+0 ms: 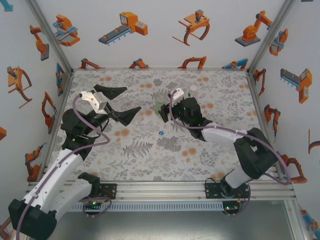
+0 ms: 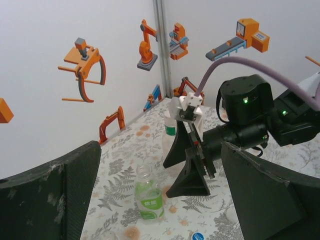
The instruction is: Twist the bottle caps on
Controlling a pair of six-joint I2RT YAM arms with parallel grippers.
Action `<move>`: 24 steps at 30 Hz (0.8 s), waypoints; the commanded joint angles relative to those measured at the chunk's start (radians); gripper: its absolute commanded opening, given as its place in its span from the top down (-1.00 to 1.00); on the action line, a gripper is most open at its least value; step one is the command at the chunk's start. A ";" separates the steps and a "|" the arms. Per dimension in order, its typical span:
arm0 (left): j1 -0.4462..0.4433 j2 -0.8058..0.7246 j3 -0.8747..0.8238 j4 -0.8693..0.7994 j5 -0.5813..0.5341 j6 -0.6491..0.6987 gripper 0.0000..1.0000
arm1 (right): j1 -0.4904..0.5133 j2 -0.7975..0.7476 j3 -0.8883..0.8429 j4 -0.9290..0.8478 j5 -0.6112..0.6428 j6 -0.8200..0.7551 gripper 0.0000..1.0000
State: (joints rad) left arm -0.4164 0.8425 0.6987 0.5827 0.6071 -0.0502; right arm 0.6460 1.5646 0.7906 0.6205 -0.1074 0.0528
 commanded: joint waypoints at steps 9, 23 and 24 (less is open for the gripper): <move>0.003 0.093 0.029 0.022 0.107 -0.068 -0.94 | 0.004 0.172 -0.014 0.327 0.073 0.028 -0.61; 0.002 0.106 0.038 -0.022 0.105 -0.036 -0.94 | -0.001 0.347 0.074 0.395 0.101 -0.005 -0.51; 0.001 0.107 0.040 -0.027 0.106 -0.035 -0.94 | -0.001 0.350 0.073 0.396 0.103 -0.005 -0.49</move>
State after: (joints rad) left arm -0.4164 0.9478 0.7013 0.5594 0.6903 -0.0956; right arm 0.6456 1.9079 0.8406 0.9565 -0.0158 0.0635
